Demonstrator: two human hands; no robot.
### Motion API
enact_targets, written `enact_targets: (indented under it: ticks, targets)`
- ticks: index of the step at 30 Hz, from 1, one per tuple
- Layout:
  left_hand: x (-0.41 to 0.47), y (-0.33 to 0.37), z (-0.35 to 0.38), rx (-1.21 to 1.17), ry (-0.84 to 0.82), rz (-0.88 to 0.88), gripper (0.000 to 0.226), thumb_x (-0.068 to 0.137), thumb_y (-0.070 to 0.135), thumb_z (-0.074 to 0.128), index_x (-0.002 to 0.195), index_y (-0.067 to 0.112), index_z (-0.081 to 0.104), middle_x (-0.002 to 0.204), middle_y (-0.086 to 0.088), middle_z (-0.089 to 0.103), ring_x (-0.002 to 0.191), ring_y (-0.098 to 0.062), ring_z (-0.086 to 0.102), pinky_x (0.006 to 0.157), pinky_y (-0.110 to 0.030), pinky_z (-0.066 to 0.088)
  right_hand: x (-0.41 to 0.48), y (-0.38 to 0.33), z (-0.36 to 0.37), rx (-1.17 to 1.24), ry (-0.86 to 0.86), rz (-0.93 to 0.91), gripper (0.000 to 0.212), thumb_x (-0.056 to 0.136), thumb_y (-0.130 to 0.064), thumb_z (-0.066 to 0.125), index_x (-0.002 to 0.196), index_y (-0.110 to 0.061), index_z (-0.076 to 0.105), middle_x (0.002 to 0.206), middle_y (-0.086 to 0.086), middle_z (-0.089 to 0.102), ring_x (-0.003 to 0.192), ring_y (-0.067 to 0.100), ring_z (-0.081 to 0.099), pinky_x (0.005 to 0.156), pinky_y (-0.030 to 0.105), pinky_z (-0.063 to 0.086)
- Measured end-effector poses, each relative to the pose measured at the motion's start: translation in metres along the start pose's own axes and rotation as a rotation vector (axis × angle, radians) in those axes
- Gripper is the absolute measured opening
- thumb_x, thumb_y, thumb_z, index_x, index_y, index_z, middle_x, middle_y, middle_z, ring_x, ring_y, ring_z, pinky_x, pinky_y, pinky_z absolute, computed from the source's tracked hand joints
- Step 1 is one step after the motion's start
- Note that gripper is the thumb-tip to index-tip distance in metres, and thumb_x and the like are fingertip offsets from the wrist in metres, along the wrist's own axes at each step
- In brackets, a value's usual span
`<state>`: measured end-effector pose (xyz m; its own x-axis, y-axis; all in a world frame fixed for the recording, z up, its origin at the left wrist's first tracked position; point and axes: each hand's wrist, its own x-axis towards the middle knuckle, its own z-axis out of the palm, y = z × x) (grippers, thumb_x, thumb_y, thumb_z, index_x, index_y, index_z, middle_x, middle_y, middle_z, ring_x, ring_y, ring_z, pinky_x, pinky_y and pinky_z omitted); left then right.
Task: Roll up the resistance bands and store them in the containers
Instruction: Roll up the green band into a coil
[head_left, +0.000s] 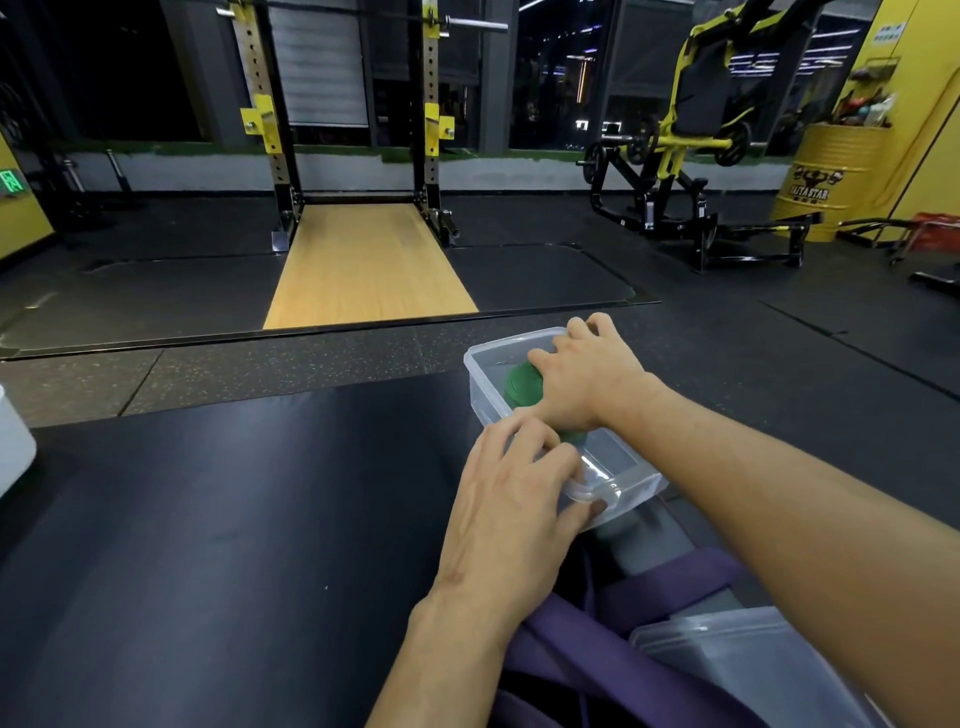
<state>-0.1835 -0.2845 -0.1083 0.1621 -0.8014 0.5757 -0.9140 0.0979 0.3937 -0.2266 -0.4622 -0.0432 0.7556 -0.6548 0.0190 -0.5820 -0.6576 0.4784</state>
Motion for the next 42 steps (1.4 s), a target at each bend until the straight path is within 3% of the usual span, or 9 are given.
enact_targets:
  ticks: [4,8,19,26,31,33,36,39,42]
  targets:
    - [0.001,0.000,-0.001,-0.014,0.010,0.002,0.023,0.086,0.041,0.076,0.087,0.027,0.057,0.100,0.015,0.050,0.110,-0.011,0.044,0.100,-0.029,0.042,0.001,0.003,0.007,0.317,-0.093,0.123,0.096,0.078,-0.089,0.046,0.149,-0.025,0.040,0.167,0.011,0.008,0.145,0.041,0.024,0.110,0.059,0.034]
    - [0.002,0.001,-0.002,-0.033,0.044,-0.043,0.033,0.080,0.039,0.079,0.077,0.027,0.049,0.092,0.014,0.048,0.105,-0.012,0.043,0.094,-0.032,0.046,0.005,0.005,0.009,0.450,-0.065,0.163,0.101,0.072,-0.087,0.058,0.149,-0.025,0.037,0.156,0.014,0.030,0.133,0.037,0.042,0.100,0.053,0.047]
    - [0.003,-0.001,-0.003,-0.024,0.011,-0.065,0.041,0.075,0.041,0.086,0.075,0.027,0.048,0.091,0.014,0.047,0.105,-0.011,0.041,0.089,-0.029,0.046,0.001,-0.003,0.015,0.469,-0.060,0.234,0.087,0.072,-0.087,0.058,0.142,-0.034,0.052,0.160,0.009,0.026,0.131,0.035,0.041,0.086,0.046,0.045]
    - [0.002,0.003,-0.006,-0.097,-0.017,-0.127,0.040,0.079,0.045,0.084,0.080,0.027,0.048,0.105,0.019,0.048,0.119,0.000,0.039,0.070,-0.032,0.053,-0.008,-0.001,0.015,0.379,-0.096,0.192,0.097,0.077,-0.093,0.038,0.154,-0.034,0.035,0.170,0.014,0.006,0.145,0.039,0.029,0.105,0.053,0.041]
    - [0.001,0.002,-0.005,-0.107,-0.024,-0.145,0.039,0.078,0.043,0.084,0.080,0.027,0.049,0.104,0.017,0.048,0.122,0.001,0.040,0.069,-0.039,0.056,-0.007,0.008,0.013,0.441,-0.152,0.092,0.096,0.081,-0.089,0.041,0.157,-0.031,0.033,0.171,0.012,-0.011,0.157,0.036,0.000,0.122,0.058,0.016]
    - [0.001,0.002,-0.005,-0.104,-0.025,-0.147,0.038,0.079,0.044,0.083,0.080,0.027,0.049,0.104,0.016,0.048,0.124,0.000,0.040,0.069,-0.039,0.056,-0.007,0.011,0.014,0.466,-0.033,0.027,0.083,0.083,-0.081,0.054,0.149,-0.031,0.047,0.171,0.006,0.002,0.157,0.030,0.002,0.124,0.055,0.009]
    - [0.001,0.002,-0.004,-0.106,-0.027,-0.150,0.037,0.079,0.045,0.082,0.082,0.026,0.051,0.105,0.016,0.048,0.126,0.000,0.039,0.071,-0.040,0.056,-0.009,0.012,0.014,0.441,0.175,-0.081,0.057,0.080,-0.071,0.066,0.121,-0.031,0.068,0.138,-0.004,0.046,0.131,0.021,0.042,0.115,0.045,0.025]
    - [0.000,0.002,-0.005,-0.099,-0.034,-0.152,0.036,0.079,0.045,0.082,0.084,0.025,0.052,0.107,0.017,0.048,0.126,0.000,0.038,0.073,-0.039,0.055,-0.012,0.012,0.007,0.520,0.073,-0.082,0.057,0.080,-0.066,0.072,0.118,-0.023,0.072,0.116,-0.004,0.064,0.108,0.022,0.060,0.098,0.044,0.050]
    - [0.000,0.002,-0.005,-0.092,-0.032,-0.144,0.035,0.080,0.045,0.082,0.084,0.026,0.052,0.108,0.017,0.047,0.124,0.002,0.037,0.071,-0.034,0.053,-0.018,0.009,0.003,0.516,0.057,-0.064,0.050,0.083,-0.062,0.070,0.109,-0.020,0.073,0.107,-0.002,0.067,0.099,0.024,0.063,0.085,0.043,0.057]
